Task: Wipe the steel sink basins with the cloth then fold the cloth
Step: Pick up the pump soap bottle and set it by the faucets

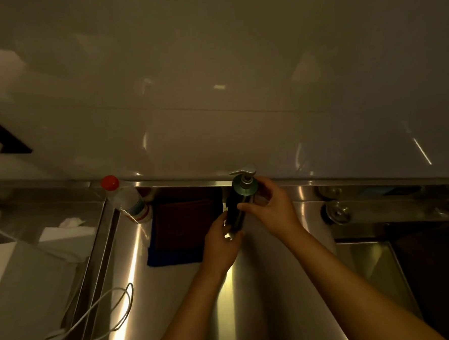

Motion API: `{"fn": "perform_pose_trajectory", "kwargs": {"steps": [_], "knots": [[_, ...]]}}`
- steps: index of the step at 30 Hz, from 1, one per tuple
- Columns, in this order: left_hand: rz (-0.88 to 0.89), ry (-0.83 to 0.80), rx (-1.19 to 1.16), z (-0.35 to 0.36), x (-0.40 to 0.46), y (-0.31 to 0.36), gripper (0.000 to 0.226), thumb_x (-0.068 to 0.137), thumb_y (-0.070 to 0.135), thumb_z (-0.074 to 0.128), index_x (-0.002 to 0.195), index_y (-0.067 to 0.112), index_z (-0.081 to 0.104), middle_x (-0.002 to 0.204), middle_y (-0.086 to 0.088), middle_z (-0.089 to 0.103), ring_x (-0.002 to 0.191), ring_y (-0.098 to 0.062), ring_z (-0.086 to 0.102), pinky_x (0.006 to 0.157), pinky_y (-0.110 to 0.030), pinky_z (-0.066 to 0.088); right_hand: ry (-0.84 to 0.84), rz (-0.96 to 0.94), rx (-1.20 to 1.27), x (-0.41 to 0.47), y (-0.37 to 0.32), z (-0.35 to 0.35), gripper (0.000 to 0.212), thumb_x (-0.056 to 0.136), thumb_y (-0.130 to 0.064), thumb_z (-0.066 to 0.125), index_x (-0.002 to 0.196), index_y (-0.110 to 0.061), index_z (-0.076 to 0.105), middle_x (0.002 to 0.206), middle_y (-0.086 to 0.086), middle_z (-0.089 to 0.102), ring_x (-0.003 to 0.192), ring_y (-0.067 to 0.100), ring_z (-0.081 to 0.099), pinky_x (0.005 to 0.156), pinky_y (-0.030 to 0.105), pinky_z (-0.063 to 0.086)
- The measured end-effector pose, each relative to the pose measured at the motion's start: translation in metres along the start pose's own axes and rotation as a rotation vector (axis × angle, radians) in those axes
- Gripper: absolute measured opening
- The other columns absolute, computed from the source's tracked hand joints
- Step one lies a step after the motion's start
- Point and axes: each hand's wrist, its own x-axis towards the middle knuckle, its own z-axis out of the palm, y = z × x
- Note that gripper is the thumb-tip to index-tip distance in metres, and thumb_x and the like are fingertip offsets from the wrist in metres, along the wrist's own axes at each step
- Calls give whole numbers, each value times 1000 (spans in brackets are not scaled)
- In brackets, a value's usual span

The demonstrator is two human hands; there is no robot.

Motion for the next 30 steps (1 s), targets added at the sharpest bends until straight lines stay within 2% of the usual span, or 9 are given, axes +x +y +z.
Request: {"fn": "perform_pose_trajectory", "kwargs": {"steps": [4, 8, 10, 14, 19, 21, 24, 28, 30], "knots": [[14, -8, 15, 3, 7, -5, 68, 95, 5, 68, 139, 50, 41, 135, 11, 64, 121, 5, 60, 89, -9, 51, 36, 5, -3, 8, 8, 7, 65, 74, 9, 83, 131, -7, 57, 114, -15, 64, 101, -18, 61, 82, 6, 48], [8, -17, 5, 5, 17, -7, 71, 96, 3, 64, 136, 55, 37, 137, 9, 64, 117, 16, 57, 92, -8, 49, 58, 10, 7, 18, 12, 11, 66, 73, 11, 83, 131, -7, 57, 113, -15, 64, 101, -18, 62, 83, 6, 48], [16, -25, 11, 4, 22, -10, 71, 96, 4, 64, 144, 50, 37, 139, 9, 63, 122, 9, 58, 93, -8, 49, 52, 11, 16, 23, 13, 13, 67, 72, 12, 82, 132, -4, 56, 113, -14, 64, 100, -19, 61, 83, 6, 48], [-21, -40, 16, 2, 31, -17, 72, 98, 9, 63, 159, 30, 33, 144, 7, 58, 133, -7, 55, 88, -1, 44, 28, 13, 31, 29, 16, 21, 65, 73, 16, 79, 132, 2, 54, 111, -13, 63, 96, -21, 61, 81, 4, 47], [-47, -55, 9, 1, 33, -22, 74, 98, 11, 62, 162, 31, 30, 146, 7, 58, 132, -6, 56, 90, -2, 43, 25, 22, 34, 32, 23, 28, 64, 74, 16, 79, 131, 1, 55, 109, -15, 62, 94, -22, 60, 79, 3, 47], [-56, -69, 6, 1, 33, -21, 75, 98, 12, 61, 162, 33, 29, 146, 8, 58, 130, -3, 57, 97, -9, 46, 41, 13, 23, 32, 24, 30, 64, 74, 15, 80, 131, 0, 55, 111, -15, 62, 97, -22, 60, 81, 3, 47], [-56, -96, -12, -1, 32, -21, 77, 97, 19, 62, 162, 37, 25, 151, 7, 54, 135, -6, 53, 110, -31, 48, 62, 10, -1, 31, 25, 32, 65, 74, 12, 81, 132, -1, 55, 114, -14, 63, 102, -19, 60, 84, 6, 47], [-39, -130, -10, -4, 30, -15, 73, 99, 13, 62, 154, 46, 26, 148, 20, 46, 137, -3, 46, 113, -31, 44, 98, 27, -21, 28, 27, 29, 67, 74, 10, 82, 132, -8, 55, 115, -16, 62, 102, -20, 60, 83, 5, 48], [-47, -156, -17, -5, 28, -12, 79, 97, 9, 62, 154, 48, 23, 149, 17, 47, 138, -6, 46, 115, -36, 44, 107, 34, -33, 26, 28, 28, 65, 73, 10, 82, 130, -8, 55, 113, -16, 62, 100, -22, 59, 82, 4, 47]]}}
